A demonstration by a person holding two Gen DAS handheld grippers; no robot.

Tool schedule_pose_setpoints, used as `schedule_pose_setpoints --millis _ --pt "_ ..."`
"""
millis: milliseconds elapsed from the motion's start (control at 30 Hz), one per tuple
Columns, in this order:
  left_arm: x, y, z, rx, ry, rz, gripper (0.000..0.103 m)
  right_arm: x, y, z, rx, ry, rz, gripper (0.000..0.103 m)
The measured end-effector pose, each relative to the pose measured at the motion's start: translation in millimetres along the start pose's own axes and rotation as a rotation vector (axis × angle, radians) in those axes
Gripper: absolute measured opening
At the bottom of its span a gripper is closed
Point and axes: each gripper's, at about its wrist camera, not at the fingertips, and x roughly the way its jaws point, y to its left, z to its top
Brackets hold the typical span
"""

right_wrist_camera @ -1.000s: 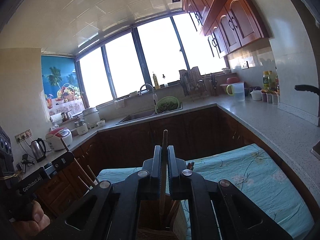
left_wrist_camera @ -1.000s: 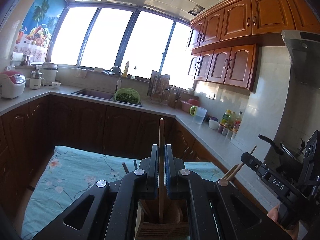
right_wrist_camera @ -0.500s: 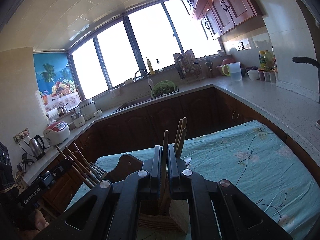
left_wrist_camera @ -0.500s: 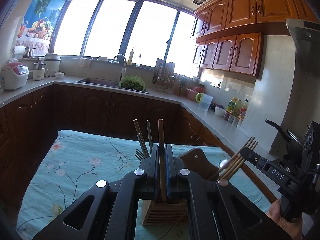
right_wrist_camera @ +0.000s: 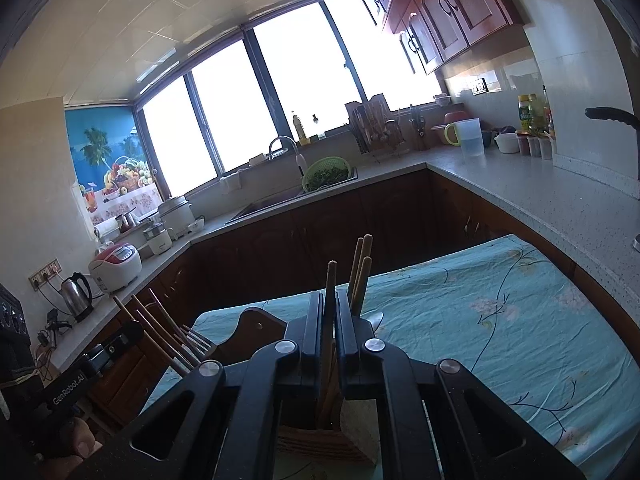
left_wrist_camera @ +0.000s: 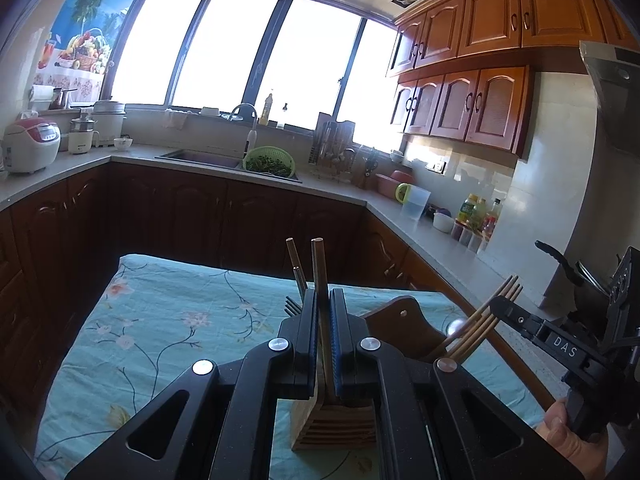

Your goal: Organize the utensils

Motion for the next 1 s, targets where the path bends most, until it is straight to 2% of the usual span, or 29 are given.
schedule_pose_setpoints --millis 300,367,400,467,567,600,633,667,733,767,833,1000 --pt "-1 3 4 -0.03 0.028 -0.001 0.004 -5 -4 1 0.027 0.006 0.01 0.008" --pt "-4 4 5 -0.034 0.03 0.004 0.007 -11 -5 2 0.039 -0.007 0.016 0.013" --pt "-5 4 5 -0.037 0.03 0.003 0.01 -15 -5 3 0.045 -0.015 0.018 0.015" --pt "-10 4 4 -0.036 0.029 0.012 0.017 -25 -4 5 0.049 -0.039 0.012 0.033" --pt "-19 4 0 -0.035 0.025 0.02 0.024 -39 -6 5 0.054 -0.064 0.019 0.048" --pt "-23 5 -2 -0.035 0.027 0.025 0.03 -44 -7 4 0.054 -0.067 0.017 0.048" --pt "-27 6 -6 -0.04 0.028 0.034 0.043 -49 -8 1 0.054 -0.07 0.018 0.053" --pt "-33 7 -10 -0.047 0.025 0.04 0.049 -55 -9 -1 0.056 -0.075 0.017 0.061" --pt "-45 10 -20 -0.059 0.03 0.066 0.071 -67 -12 -11 0.064 -0.084 0.022 0.073" --pt "-51 11 -26 -0.065 0.037 0.077 0.075 -73 -13 -17 0.067 -0.083 0.032 0.079" --pt "-66 12 -38 -0.083 0.051 0.075 0.079 -84 -14 -32 0.068 -0.078 0.051 0.087" --pt "-102 16 -69 -0.127 0.102 0.086 0.082 -108 -13 -74 0.059 -0.019 0.059 0.089"
